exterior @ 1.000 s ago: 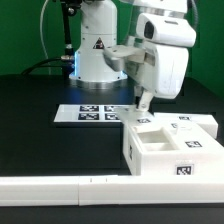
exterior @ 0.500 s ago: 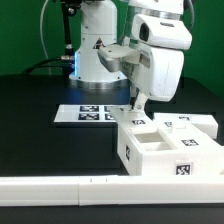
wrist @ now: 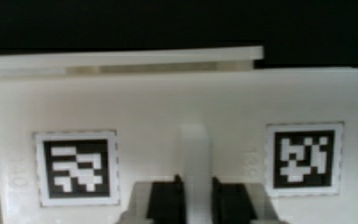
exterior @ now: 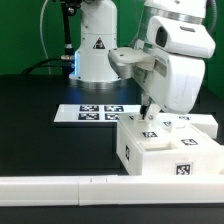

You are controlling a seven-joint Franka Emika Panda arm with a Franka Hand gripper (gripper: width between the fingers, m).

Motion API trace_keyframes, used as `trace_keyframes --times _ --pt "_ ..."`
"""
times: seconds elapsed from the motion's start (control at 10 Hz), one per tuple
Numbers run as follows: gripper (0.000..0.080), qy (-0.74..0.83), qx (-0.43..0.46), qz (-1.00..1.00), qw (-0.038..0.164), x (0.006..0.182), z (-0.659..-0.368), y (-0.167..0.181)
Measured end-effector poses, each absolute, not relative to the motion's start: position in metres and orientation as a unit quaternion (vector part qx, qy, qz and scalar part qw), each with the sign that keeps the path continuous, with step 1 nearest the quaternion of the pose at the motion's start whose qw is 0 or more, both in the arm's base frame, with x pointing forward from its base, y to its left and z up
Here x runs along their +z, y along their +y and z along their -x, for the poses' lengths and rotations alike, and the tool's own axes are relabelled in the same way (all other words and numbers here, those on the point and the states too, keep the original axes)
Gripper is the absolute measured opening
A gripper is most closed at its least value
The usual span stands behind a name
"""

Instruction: Assemble cabinet

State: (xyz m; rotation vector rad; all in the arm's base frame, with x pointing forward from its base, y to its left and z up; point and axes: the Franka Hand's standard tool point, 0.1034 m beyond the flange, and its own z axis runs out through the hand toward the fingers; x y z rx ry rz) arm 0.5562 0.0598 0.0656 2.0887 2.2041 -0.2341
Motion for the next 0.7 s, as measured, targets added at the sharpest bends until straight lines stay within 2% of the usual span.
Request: trace_keyframes --times 0.4,0.7 --pt "0.0062 0.696 -0.082 -0.711 0.054 0.066 -0.589 0.065" --pt "0.0062 0.692 -0.092 -0.714 0.049 0.065 -0.594 0.062"
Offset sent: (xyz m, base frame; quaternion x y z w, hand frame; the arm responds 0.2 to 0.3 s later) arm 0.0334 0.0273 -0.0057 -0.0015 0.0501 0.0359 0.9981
